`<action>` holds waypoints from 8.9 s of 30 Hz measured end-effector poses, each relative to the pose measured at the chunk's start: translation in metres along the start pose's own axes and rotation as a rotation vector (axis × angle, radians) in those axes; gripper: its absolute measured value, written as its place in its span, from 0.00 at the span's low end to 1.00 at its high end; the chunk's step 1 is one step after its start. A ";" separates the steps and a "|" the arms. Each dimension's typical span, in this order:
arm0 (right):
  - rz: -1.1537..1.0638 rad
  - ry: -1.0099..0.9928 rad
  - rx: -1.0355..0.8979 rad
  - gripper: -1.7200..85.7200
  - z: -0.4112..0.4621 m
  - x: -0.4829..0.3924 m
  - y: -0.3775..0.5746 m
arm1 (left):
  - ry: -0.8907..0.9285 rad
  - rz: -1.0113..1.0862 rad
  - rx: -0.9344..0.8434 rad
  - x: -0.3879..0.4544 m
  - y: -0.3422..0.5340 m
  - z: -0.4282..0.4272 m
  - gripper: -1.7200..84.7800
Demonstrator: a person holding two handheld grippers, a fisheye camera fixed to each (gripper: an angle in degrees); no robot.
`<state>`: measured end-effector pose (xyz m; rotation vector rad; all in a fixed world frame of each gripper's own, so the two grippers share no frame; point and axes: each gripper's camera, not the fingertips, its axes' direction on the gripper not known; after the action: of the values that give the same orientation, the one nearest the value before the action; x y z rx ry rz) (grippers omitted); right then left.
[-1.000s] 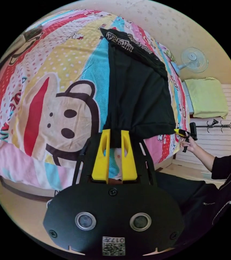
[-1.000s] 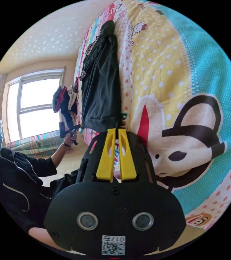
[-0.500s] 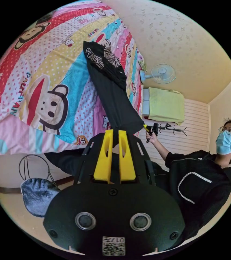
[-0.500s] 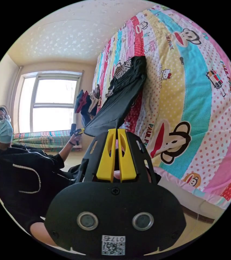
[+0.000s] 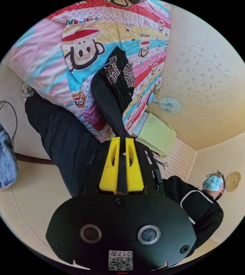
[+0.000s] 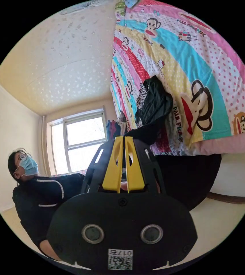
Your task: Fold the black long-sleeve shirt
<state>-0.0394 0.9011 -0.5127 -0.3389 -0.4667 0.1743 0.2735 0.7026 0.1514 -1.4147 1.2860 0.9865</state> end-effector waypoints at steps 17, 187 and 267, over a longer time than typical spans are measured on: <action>-0.012 -0.492 0.516 0.11 0.169 0.091 -0.243 | 0.789 0.050 0.402 0.008 -0.271 0.050 0.11; -0.429 0.480 -0.252 0.19 0.131 0.015 -0.189 | -0.675 0.643 0.023 0.131 -0.030 0.463 0.13; 0.577 -0.428 0.464 0.04 0.169 0.200 0.035 | -0.180 -0.045 -0.398 0.214 -0.085 0.313 0.07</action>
<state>0.0541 1.0285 -0.3014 0.0348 -0.7233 0.9139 0.3946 0.9588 -0.1149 -1.6012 0.9545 1.3590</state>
